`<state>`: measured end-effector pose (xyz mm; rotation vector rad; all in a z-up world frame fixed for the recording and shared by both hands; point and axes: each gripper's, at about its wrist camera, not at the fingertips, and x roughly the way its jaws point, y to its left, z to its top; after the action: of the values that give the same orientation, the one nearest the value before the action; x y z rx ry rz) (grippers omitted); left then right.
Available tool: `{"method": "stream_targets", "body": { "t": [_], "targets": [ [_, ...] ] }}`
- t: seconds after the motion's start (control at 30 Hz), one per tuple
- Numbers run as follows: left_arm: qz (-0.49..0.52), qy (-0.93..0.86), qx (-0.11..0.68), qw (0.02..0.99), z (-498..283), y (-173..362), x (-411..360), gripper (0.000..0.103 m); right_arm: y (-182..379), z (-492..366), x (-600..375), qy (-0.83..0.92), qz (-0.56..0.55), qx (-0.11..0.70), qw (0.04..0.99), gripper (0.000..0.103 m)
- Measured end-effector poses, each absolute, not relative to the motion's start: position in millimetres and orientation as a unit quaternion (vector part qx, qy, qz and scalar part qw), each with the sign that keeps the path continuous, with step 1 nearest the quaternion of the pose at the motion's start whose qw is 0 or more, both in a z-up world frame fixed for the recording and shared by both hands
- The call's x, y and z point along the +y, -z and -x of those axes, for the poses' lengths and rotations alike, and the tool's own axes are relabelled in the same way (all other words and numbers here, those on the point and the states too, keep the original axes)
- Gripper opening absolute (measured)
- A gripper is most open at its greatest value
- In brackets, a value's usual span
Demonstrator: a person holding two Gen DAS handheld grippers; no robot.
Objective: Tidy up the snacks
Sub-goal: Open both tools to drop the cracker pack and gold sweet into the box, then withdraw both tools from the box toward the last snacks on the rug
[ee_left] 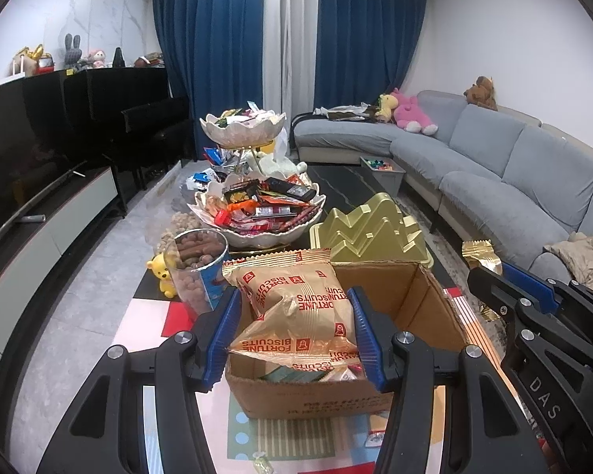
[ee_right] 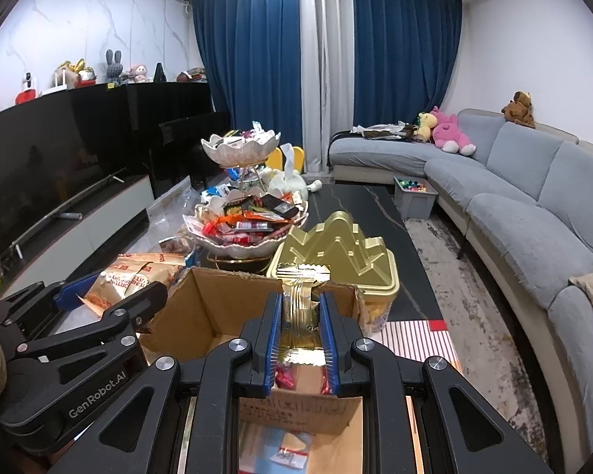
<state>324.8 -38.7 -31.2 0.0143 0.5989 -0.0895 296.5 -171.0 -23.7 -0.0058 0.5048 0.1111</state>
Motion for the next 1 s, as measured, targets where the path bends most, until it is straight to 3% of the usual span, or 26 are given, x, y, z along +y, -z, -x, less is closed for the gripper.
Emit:
{"method": "stream_targets", "body": {
  "t": [0.67,0.73,0.87,1.0],
  "targets": [
    [-0.011,0.057,0.342,0.938,-371,65,-42,0.055,53,-346,-174,-0.053,0.002,0.294,0.954,0.021],
    [-0.009,0.057,0.348,0.936,-373,68,-41,0.059,55,-348,-174,-0.053,0.003,0.297,0.953,0.022],
    [-0.010,0.050,0.347,0.937,-371,70,-39,0.068,54,-345,-176,-0.048,0.006,0.291,0.955,0.046],
    [-0.007,0.041,0.347,0.937,-368,69,-35,0.076,51,-340,-178,-0.042,0.006,0.284,0.958,0.059]
  ]
}}
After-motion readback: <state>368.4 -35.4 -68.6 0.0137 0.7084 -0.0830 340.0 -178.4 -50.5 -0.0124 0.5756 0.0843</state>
